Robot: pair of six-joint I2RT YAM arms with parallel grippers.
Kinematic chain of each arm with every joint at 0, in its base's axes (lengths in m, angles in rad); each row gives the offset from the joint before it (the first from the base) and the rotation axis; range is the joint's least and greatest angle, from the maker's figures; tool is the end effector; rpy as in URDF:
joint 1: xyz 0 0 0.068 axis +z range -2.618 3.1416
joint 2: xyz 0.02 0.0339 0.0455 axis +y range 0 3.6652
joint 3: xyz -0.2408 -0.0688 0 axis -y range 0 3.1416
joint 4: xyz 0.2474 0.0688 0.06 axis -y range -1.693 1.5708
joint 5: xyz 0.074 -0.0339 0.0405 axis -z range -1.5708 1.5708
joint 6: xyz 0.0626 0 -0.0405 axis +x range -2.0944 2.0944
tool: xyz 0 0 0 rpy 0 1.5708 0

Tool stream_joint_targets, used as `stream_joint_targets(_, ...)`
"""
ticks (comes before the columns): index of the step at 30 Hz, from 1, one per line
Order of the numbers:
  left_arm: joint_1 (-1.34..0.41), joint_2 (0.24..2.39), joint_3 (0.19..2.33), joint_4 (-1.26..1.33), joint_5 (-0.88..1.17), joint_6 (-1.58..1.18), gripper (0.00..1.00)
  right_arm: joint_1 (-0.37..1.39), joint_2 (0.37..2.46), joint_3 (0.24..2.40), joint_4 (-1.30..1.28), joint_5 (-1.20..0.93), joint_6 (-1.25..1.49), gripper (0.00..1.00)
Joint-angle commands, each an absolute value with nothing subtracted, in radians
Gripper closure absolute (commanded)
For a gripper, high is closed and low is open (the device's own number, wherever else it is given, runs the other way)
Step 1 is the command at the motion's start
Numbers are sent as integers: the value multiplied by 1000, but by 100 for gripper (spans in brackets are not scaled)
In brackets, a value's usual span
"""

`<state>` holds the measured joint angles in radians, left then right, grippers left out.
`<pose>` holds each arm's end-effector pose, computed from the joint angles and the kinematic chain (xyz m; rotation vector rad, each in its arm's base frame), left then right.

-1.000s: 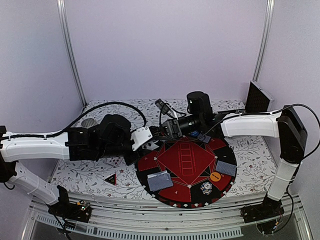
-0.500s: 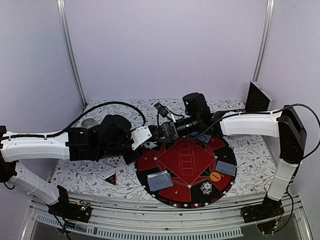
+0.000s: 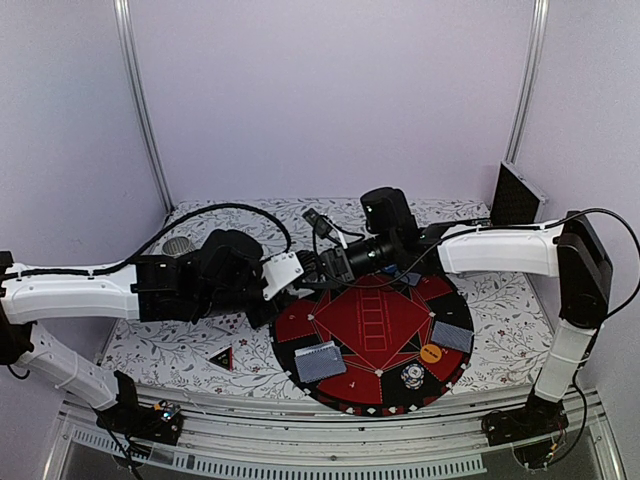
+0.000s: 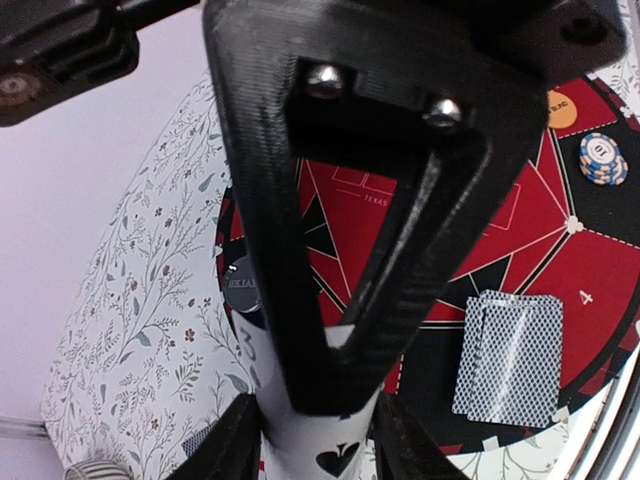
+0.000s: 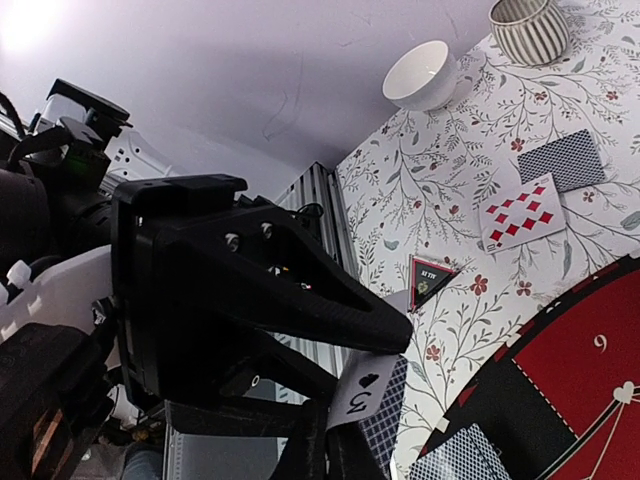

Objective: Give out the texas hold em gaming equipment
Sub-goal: Pass from the left arm to the right, then pass from the right arm to the left

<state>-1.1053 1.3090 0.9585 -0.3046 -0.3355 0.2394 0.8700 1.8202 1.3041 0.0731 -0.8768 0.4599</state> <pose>0.1603 -0.2733 0.2364 1.2146 1.8176 -0.1155 0.2387 0.3576 0.2281 -1.0801 2.0091 1.6602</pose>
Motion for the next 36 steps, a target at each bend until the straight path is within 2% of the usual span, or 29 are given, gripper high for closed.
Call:
stream_joint_targets(1, -1115, 1298, 977, -287, -321, 231, 59, 863, 1809, 1311, 73, -873, 446, 98)
stream_joint_targets(2, -1115, 1289, 983, -304, -297, 219, 55, 855, 1777, 1299, 63, -868, 430, 98)
stream_joint_targets(3, -1113, 1275, 989, -322, -257, 204, 46, 841, 1749, 1282, 49, -866, 411, 98)
stream_joint_targets(5, -1110, 1232, 994, -342, -139, 174, 21, 823, 1690, 1247, 4, -892, 324, 98)
stream_joint_targets(6, -1103, 1210, 993, -346, -51, 161, 12, 822, 1663, 1228, -29, -916, 256, 98)
stream_joint_targets(7, -1091, 1188, 990, -348, 37, 149, 8, 825, 1632, 1206, -57, -946, 145, 98)
stream_joint_targets(9, -1061, 1163, 987, -344, 217, 126, 6, 845, 1569, 1140, -93, -981, -8, 98)
stream_joint_targets(15, -1029, 1179, 1025, -335, 417, 73, 20, 864, 1476, 1083, -163, -920, -243, 98)
stream_joint_targets(18, -1029, 1213, 1045, -347, 428, 71, 26, 871, 1461, 1087, -155, -922, -270, 98)
stream_joint_targets(24, -1031, 1270, 1068, -377, 449, 74, 62, 882, 1450, 1088, -149, -895, -276, 98)
stream_joint_targets(27, -1031, 1279, 1068, -376, 425, 74, 77, 881, 1442, 1081, -142, -891, -274, 98)
stream_joint_targets(29, -1032, 1279, 1069, -376, 399, 70, 100, 882, 1433, 1075, -139, -884, -272, 98)
stream_joint_targets(32, -1037, 1256, 1056, -352, 341, 60, 100, 881, 1416, 1062, -137, -856, -269, 96)
stream_joint_targets(33, -1041, 1245, 1043, -333, 303, 57, 100, 879, 1408, 1057, -136, -819, -265, 83)
stream_joint_targets(35, -1056, 1238, 1008, -310, 187, 53, 100, 858, 1384, 1032, -121, -704, -230, 38)
stream_joint_targets(36, -1069, 1249, 992, -323, 119, 62, 100, 833, 1366, 1012, -107, -644, -200, 25)
